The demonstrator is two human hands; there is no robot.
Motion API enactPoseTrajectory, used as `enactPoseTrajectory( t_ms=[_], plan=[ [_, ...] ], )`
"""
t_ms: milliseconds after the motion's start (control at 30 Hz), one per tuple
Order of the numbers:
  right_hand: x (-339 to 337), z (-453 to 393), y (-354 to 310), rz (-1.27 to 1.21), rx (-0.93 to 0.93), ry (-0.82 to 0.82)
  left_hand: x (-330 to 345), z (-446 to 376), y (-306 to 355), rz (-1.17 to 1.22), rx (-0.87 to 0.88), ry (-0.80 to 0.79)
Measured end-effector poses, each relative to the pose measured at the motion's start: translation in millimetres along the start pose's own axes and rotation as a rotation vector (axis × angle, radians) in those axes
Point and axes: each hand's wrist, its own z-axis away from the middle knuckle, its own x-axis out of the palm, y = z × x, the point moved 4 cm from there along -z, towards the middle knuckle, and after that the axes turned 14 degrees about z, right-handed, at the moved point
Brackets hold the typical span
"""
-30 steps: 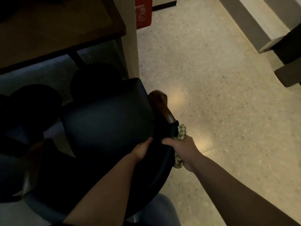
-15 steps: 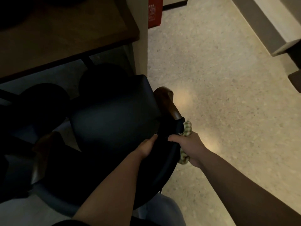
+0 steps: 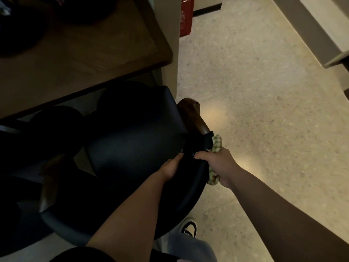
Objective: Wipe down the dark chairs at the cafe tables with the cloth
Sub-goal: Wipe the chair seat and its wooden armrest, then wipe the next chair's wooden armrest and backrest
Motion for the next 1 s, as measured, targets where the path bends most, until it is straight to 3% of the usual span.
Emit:
enactPoseTrajectory(
  t_ms=[433,533,633,767,1000],
  plan=[
    [5,-15,-16,0.063,0.005,0.125,-18,-3,31,-0.312,-0.010,-0.067],
    [2,-7,-23,0.441,-0.101,0.347,-23,8,45,-0.316,0.072,-0.037],
    [5,13,-40,0.739,-0.336,0.576,-27,23,62,-0.213,0.137,0.008],
    [-5,37,-60,0.465,-0.454,0.627,-24,57,87,-0.084,0.238,0.024],
    [-6,90,-103,0.032,-0.355,0.276,-17,169,108,0.089,0.498,0.071]
  ],
)
